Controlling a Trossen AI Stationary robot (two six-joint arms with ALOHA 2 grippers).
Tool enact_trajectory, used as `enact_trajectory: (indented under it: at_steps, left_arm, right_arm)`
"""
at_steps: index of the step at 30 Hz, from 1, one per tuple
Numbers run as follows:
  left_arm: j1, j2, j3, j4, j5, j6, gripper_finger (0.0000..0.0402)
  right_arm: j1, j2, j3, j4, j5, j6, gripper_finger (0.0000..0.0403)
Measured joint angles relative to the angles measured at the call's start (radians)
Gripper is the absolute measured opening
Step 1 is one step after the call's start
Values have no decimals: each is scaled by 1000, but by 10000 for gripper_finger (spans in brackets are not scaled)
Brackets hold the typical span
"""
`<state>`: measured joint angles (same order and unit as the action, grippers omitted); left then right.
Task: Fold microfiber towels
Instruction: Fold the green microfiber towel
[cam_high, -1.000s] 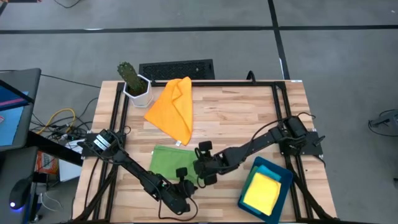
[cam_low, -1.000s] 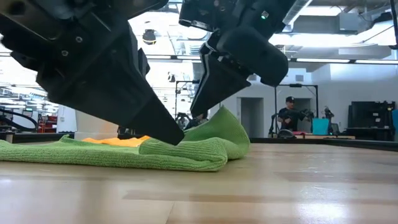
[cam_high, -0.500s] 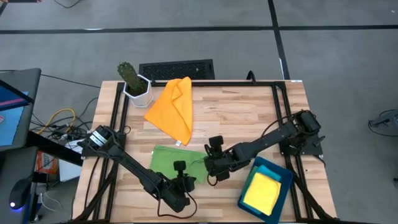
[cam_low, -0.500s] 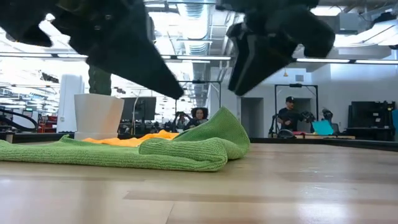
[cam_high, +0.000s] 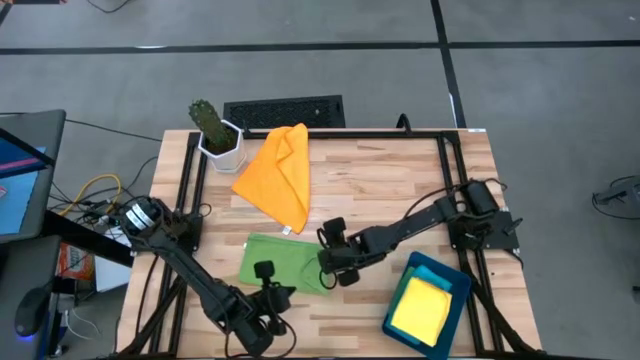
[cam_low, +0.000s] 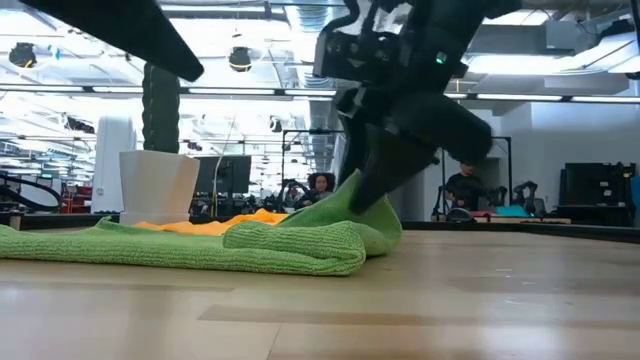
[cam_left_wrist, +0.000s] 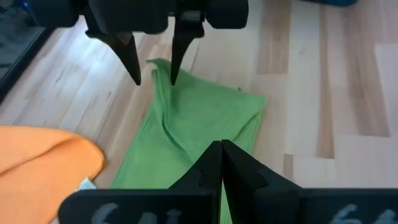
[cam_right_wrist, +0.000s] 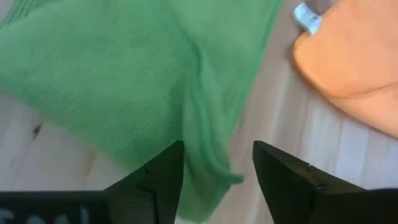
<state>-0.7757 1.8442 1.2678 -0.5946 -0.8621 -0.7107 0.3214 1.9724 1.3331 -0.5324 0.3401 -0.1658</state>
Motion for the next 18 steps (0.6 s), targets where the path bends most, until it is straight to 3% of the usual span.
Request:
enact_trajectory:
  at_steps: [4, 13, 18]
  left_arm:
    - [-5, 0, 0, -33, -6, -25, 2]
    - [-5, 0, 0, -76, 5, -56, 2]
    - [-5, 0, 0, -81, 17, -58, 2]
  right_arm:
    - [-4, -4, 2, 8, 1, 0, 172]
    - [-1, -5, 2, 18, -9, -40, 20]
    - [24, -10, 3, 84, 2, -74, 26]
